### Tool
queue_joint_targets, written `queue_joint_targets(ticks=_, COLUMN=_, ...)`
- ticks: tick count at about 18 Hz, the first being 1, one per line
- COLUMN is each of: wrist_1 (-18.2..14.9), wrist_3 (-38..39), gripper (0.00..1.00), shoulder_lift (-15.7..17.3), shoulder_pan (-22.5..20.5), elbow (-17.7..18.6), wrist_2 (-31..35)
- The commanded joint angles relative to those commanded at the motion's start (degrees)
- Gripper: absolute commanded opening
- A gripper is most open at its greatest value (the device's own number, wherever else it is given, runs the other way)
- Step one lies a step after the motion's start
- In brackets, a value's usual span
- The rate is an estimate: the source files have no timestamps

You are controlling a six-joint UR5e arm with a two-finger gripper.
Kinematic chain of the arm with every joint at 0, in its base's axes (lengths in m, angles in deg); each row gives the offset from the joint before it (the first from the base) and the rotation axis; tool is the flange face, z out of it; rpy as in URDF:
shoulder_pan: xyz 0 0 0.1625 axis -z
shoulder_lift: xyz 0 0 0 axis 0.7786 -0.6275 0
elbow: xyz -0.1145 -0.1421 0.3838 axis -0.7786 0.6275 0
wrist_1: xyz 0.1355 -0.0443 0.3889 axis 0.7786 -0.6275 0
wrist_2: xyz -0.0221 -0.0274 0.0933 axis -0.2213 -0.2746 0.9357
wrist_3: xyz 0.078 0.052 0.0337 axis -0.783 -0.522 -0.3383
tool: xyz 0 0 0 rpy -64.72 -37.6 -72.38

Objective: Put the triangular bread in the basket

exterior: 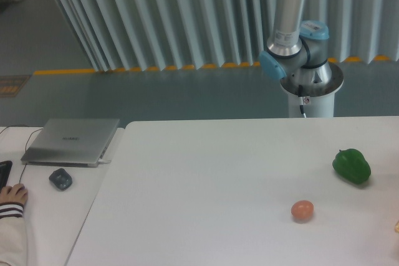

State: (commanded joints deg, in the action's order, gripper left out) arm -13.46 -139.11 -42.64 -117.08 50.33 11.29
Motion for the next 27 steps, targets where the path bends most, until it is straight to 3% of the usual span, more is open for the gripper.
queue_joint_targets(ticks=2, wrist_1=-0.1, wrist_3=-1.1, gripper=0.0, shoulder_lift=-0.1, shoulder_pan=-0.6, elbow=-0.2, wrist_2=0.1)
queue_joint_targets(ticks=3, wrist_1=-0.1, wrist_3=-1.2, gripper=0.16, shoulder_lift=0.1, shoulder_pan=-0.6, elbow=-0.1, wrist_2=0.2)
queue_joint_targets(ticks=4, wrist_1=0.0, wrist_3=-1.4, gripper=0.68, shoulder_lift=0.3, shoulder_pan=-0.4, elbow=0.6, wrist_2=0.3)
queue_joint_targets(ticks=5, wrist_1=0.1, wrist_3=-1.7, gripper=1.0, shoulder_lift=0.4, shoulder_pan=-0.2, elbow=1.0, wrist_2=0.4)
queue_joint_targets(ticks=14, wrist_1=-0.4, wrist_3=-3.2, gripper=1.0, shoulder_lift=1.0, shoulder_pan=1.5, elbow=2.0, wrist_2=0.6)
queue_joint_targets(ticks=17, wrist_1=-0.1, wrist_3=-2.1, gripper=1.0, shoulder_lift=0.7, shoulder_pan=8.9, elbow=1.4, wrist_2=2.1)
queue_joint_targets(ticks=19, wrist_1=-0.3, wrist_3=-2.2, gripper=1.0, shoulder_lift=1.0, shoulder_pan=11.5, elbow=1.0, wrist_2=2.3)
queue_joint_targets(ticks=24, wrist_1=-11.1, wrist_3=-3.5, gripper=1.0, shoulder_lift=3.8, shoulder_pan=11.4, elbow=-3.3, wrist_2=4.3)
queue_joint_targets(ticks=27, wrist_1=-12.5, wrist_3=-3.5, gripper=1.0, shoulder_lift=4.4, shoulder_pan=11.6, elbow=-3.3, wrist_2=4.5)
